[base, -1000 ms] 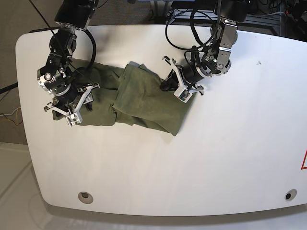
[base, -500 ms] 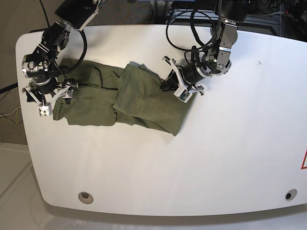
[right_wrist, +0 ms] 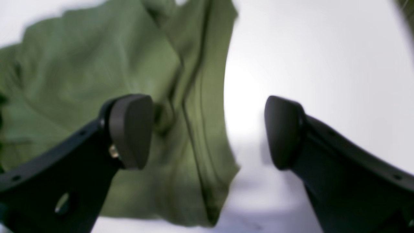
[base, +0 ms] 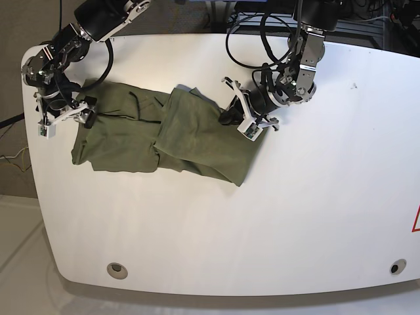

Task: Fold the T-shirt properly
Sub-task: 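Lift the right gripper's strip end and swing it toward the left gripper, then fold the held end over the stacked shirt with the right gripper, then press the folded bundle with both grippers beside each other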

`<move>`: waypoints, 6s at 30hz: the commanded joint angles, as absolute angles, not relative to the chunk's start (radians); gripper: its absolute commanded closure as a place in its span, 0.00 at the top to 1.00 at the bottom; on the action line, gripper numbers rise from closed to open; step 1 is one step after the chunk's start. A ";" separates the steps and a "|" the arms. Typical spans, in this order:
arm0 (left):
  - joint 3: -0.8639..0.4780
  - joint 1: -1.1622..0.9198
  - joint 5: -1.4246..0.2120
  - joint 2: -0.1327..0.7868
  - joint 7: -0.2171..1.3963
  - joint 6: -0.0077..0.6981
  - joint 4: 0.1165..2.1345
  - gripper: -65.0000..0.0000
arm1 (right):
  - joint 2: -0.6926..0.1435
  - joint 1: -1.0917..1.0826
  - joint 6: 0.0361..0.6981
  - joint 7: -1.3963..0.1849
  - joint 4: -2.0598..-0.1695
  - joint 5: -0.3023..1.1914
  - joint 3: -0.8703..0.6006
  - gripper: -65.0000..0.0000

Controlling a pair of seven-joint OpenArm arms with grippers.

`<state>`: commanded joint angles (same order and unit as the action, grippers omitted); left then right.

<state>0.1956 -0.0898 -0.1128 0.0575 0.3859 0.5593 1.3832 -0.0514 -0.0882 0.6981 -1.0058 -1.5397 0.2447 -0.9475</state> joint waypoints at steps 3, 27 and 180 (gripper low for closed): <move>0.196 -0.090 -0.113 0.058 0.386 0.559 1.383 0.00 | -0.067 -0.088 0.698 -0.975 -1.503 0.251 -0.946 0.78; 0.200 -0.090 -0.113 0.073 0.386 0.556 1.411 0.00 | -0.039 -0.087 0.698 -0.918 -1.437 0.255 -0.849 0.78; 0.101 -0.104 -0.113 0.048 0.390 0.555 1.676 0.00 | 0.105 -0.088 0.698 -0.912 -1.590 0.110 0.127 0.70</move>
<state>0.1005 -0.1036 -0.1128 0.0483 0.3905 0.5547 1.6763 0.1051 -0.0882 0.6981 -0.9122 -1.5904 0.1097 0.1266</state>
